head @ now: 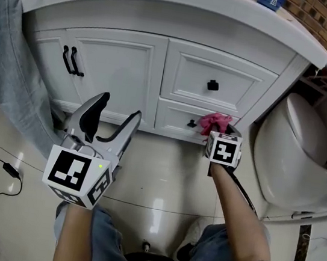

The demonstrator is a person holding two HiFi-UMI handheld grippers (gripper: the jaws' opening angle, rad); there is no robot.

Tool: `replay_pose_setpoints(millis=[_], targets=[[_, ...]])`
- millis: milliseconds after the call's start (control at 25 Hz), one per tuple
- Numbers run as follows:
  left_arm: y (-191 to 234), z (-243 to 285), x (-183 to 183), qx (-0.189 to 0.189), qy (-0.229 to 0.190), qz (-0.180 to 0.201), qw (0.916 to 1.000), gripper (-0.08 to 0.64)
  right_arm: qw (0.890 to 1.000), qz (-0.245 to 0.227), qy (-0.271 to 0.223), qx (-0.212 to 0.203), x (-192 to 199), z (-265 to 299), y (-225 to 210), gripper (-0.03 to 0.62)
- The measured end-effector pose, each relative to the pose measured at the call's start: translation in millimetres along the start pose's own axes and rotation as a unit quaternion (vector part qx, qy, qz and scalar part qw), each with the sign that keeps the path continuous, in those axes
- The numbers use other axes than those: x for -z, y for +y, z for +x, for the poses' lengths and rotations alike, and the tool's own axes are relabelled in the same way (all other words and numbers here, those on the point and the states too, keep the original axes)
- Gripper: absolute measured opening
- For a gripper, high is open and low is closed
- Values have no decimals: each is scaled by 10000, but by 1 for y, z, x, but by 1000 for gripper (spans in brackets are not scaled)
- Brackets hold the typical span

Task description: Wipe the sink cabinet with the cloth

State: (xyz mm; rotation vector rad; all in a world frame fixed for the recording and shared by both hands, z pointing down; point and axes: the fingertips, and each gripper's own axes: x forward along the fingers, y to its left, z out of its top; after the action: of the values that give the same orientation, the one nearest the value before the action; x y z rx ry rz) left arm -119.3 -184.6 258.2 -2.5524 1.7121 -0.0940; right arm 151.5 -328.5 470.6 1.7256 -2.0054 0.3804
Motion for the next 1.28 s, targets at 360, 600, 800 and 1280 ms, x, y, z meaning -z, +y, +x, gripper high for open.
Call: replay_pose_setpoints(millis=[360,600,800,1280], targets=[[0,3,12,-47,233,-42,9997,305,9678,-1428,-854,-1889,-43,3,215,127],[16,-1,18,-153,292,-115,9994,305,9718,-1662,-541,-1585,-39,22,203,127],[14,1,16,-58,237,-200,9995,305,9666,-2248,-476,-1136,-30,19,153,127],[-10,12,8,231,111,-273,9993,305,9945,-961,294,291,10,2,-44,129]])
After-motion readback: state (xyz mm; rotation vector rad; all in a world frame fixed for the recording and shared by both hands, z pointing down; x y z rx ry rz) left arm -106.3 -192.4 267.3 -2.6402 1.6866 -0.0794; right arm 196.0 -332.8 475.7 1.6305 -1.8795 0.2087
